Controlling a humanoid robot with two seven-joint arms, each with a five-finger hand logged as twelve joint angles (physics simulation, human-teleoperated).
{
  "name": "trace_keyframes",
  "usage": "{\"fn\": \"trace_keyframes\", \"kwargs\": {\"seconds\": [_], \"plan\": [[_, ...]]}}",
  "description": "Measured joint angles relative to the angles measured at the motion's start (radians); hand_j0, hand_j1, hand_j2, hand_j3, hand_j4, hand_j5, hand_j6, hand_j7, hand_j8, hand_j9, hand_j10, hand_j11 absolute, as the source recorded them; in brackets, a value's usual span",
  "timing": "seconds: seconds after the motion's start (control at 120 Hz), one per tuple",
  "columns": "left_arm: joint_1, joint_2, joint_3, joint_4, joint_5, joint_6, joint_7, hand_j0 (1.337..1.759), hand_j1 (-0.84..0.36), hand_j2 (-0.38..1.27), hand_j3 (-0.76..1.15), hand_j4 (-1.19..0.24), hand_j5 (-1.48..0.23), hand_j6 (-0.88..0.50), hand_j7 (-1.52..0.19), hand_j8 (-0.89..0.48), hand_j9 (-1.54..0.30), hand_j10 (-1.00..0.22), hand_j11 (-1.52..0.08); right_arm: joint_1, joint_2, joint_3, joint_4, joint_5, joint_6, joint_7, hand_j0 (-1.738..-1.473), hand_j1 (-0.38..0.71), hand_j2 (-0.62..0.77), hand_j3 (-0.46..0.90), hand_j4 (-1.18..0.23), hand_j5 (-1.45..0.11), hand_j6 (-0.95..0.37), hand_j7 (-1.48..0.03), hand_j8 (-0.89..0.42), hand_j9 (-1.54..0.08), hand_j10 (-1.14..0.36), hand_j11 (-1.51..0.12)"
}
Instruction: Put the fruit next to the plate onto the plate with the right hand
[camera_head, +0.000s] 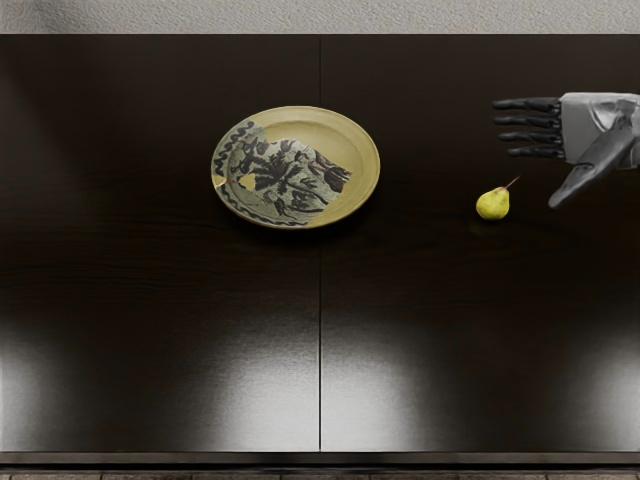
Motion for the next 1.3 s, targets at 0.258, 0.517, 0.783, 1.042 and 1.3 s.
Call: {"fn": "trace_keyframes", "kwargs": {"seconds": [0.258,0.517,0.783,1.042,1.3], "plan": [[0.000,0.000,0.000,0.000,0.000,0.000,0.000,1.657,0.35,0.00,0.00,0.00,0.00,0.00,0.00,0.00,0.00,0.00,0.00,0.095,0.092,0.019,0.043,-0.461,-0.008,-0.039,-1.657,-0.34,0.00,0.00,-0.01,-0.03,-0.01,-0.02,-0.01,-0.02,-0.01,-0.02],[0.000,0.000,0.000,0.000,0.000,0.000,0.000,1.658,0.35,0.00,0.00,0.00,0.00,0.00,0.00,0.00,0.00,0.00,0.00,0.129,0.274,-0.084,0.052,-1.087,-0.181,-0.040,-1.658,-0.33,0.00,0.00,-0.02,-0.03,-0.02,-0.02,-0.02,-0.02,-0.02,-0.02],[0.000,0.000,0.000,0.000,0.000,0.000,0.000,1.658,0.35,0.00,0.00,0.00,0.00,0.00,0.00,0.00,0.00,0.00,0.00,0.104,0.350,-0.352,0.014,-1.194,-0.537,-0.037,-1.658,-0.23,-0.02,0.00,-0.11,-0.14,-0.11,-0.14,-0.11,-0.14,-0.11,-0.14],[0.000,0.000,0.000,0.000,0.000,0.000,0.000,1.658,0.35,0.00,0.00,0.00,0.00,0.00,0.00,0.00,0.00,0.00,0.00,0.096,0.416,-0.481,-0.051,-1.205,-0.712,-0.040,-1.658,-0.12,-0.04,0.00,-0.20,-0.25,-0.20,-0.25,-0.20,-0.25,-0.20,-0.25],[0.000,0.000,0.000,0.000,0.000,0.000,0.000,1.658,0.35,0.00,0.00,0.00,0.00,0.00,0.00,0.00,0.00,0.00,0.00,0.080,0.443,-0.527,-0.073,-1.207,-0.816,-0.048,-1.658,-0.02,-0.05,0.00,-0.28,-0.36,-0.28,-0.36,-0.28,-0.36,-0.28,-0.36]]}}
